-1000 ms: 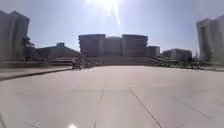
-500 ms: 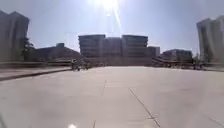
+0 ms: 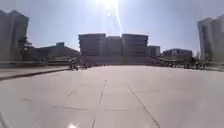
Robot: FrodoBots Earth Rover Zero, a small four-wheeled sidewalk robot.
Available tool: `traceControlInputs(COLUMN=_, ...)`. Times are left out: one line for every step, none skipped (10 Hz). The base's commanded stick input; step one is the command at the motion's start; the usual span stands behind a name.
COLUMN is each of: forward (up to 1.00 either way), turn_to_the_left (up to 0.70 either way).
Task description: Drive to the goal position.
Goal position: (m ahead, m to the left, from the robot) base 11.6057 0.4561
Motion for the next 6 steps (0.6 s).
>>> traceControlInputs(forward=1.00, turn_to_the_left=0.00)
traceControlInputs(forward=1.00, turn_to_the_left=0.00)
traceControlInputs(forward=1.00, turn_to_the_left=0.00)
traceControlInputs(forward=1.00, turn_to_the_left=0.00)
traceControlInputs(forward=1.00, turn_to_the_left=0.00)
traceControlInputs(forward=1.00, turn_to_the_left=0.00)
